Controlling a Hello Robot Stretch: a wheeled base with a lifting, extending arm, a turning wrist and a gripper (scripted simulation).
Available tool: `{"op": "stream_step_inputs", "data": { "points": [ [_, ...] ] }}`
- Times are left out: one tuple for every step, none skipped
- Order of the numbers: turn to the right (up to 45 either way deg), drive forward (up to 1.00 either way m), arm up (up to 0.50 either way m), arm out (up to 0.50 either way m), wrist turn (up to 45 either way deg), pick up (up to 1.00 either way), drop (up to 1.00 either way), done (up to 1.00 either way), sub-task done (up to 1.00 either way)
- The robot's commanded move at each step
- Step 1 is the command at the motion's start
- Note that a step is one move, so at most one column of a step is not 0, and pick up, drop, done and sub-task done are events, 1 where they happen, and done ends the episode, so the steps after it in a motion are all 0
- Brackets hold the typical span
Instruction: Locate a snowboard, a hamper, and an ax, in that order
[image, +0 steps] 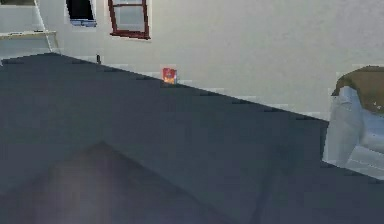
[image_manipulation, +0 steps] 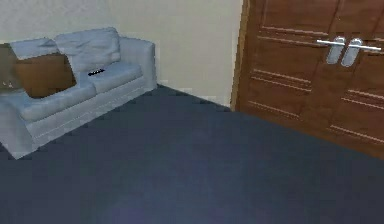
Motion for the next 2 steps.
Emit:
{"op": "stream_step_inputs", "data": {
  "points": [
    [-45.0, 0.00, 0.00, 0.00, 0.0, 0.00, 0.00, 0.00, 0.00],
    [-3.0, 0.00, 0.00, 0.00, 0.0, 0.00, 0.00, 0.00, 0.00]
  ]
}}
